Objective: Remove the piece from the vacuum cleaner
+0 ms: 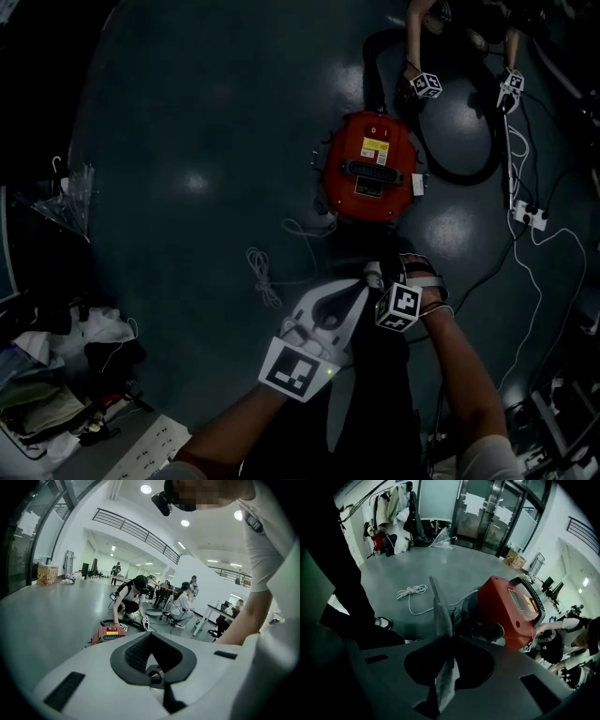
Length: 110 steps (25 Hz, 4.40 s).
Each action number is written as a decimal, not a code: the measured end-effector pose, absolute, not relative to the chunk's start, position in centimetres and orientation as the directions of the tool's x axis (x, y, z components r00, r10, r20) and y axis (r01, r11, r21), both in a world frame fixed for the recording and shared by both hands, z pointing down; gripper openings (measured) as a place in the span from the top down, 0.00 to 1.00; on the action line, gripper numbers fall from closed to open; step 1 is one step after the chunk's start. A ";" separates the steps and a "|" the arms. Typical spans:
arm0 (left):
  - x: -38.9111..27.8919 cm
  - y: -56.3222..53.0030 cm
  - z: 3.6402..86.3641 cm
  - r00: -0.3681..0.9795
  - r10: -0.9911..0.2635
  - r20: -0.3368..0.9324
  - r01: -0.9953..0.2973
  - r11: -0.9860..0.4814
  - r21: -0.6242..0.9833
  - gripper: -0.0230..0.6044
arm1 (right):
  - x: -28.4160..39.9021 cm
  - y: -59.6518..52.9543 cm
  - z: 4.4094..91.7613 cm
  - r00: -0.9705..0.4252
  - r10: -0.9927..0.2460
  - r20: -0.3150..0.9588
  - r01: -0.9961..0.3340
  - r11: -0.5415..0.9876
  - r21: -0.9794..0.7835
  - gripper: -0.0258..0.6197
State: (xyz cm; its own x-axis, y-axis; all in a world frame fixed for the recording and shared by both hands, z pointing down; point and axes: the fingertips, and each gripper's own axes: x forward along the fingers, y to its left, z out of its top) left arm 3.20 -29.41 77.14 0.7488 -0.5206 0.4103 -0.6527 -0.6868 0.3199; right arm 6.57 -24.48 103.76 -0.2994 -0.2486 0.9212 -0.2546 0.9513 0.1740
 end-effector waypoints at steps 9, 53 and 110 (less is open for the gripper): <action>2.3 -28.0 76.9 0.739 -0.528 0.418 -0.665 -0.671 0.329 0.95 | 6.2 -22.6 104.0 -0.269 -0.239 0.933 -0.185 0.964 0.193 0.90; 1.8 0.0 41.3 0.872 -0.426 0.242 -0.484 -0.825 0.292 0.95 | 3.2 3.4 52.0 -0.384 -0.456 0.803 -0.664 0.741 0.103 0.91; 0.0 16.1 29.8 0.814 -0.549 0.190 -0.580 -0.786 0.216 0.95 | 0.2 18.7 36.2 -0.552 -0.569 0.609 -0.682 0.728 0.062 0.91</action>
